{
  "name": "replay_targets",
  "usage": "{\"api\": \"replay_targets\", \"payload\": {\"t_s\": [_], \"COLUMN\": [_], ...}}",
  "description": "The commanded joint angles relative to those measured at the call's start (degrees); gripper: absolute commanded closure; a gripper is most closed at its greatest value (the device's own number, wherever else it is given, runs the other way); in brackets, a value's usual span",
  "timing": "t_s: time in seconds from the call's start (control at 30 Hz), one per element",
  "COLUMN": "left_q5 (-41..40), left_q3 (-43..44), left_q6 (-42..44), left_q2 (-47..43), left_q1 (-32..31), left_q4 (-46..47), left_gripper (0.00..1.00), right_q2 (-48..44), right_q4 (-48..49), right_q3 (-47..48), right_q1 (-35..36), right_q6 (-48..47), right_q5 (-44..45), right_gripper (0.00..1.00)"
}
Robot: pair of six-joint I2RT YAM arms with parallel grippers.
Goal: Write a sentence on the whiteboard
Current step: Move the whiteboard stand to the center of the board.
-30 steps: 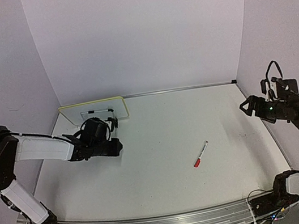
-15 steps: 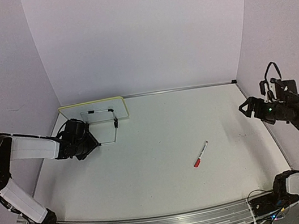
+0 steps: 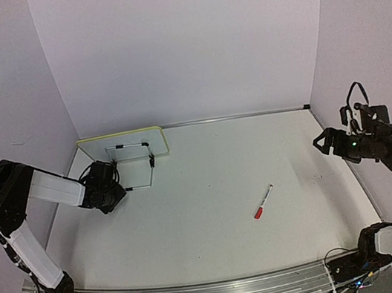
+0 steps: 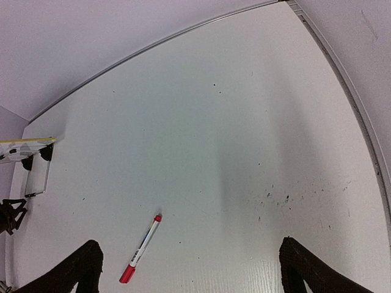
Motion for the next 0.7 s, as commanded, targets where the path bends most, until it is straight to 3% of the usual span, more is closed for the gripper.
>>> {"api": "replay_targets", "payload": {"t_s": [0.0, 0.47, 0.67], "left_q5": [-2.3, -3.1, -1.3], "left_q3": [3.8, 7.9, 10.8], "left_q6": [0.6, 2.7, 6.5], "left_q2": [2.7, 8.8, 11.7], "left_q1": [0.5, 4.3, 5.4], "left_q4": [2.5, 2.2, 1.5], "left_gripper": [0.57, 0.58, 0.69], "right_q2": [-0.8, -0.6, -0.7], "right_q4": [0.8, 0.8, 0.8], "right_q3": [-1.3, -1.9, -1.9], "right_q1": [0.2, 0.2, 0.3], "right_q6": [-0.8, -0.9, -1.1], "right_q5": [0.3, 0.0, -0.1], "right_gripper": [0.03, 0.03, 0.03]}}
